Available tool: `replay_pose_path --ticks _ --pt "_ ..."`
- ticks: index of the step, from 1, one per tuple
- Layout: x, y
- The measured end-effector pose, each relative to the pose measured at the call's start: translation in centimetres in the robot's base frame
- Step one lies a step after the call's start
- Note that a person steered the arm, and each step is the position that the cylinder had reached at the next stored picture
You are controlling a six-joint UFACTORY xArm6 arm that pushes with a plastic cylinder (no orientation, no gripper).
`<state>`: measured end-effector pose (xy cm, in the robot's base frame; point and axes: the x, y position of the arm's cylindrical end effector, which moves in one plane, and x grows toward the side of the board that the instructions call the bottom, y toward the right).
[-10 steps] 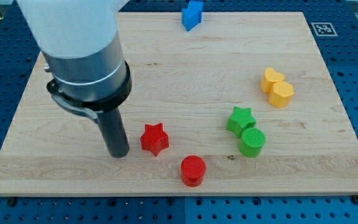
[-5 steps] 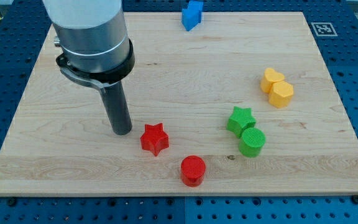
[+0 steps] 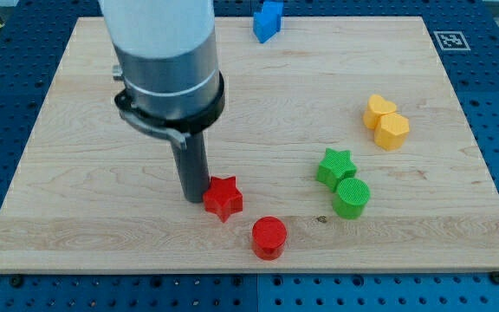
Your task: Place the red star to the top right of the red circle
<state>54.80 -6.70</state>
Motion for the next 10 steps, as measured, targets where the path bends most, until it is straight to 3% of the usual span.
replay_pose_path --ticks 2,3,5,7,10 --pt "4.6 0.1" --pt "4.7 0.1" --pt "0.9 -1.6" --pt "0.5 -1.2" --pt "0.2 5.6"
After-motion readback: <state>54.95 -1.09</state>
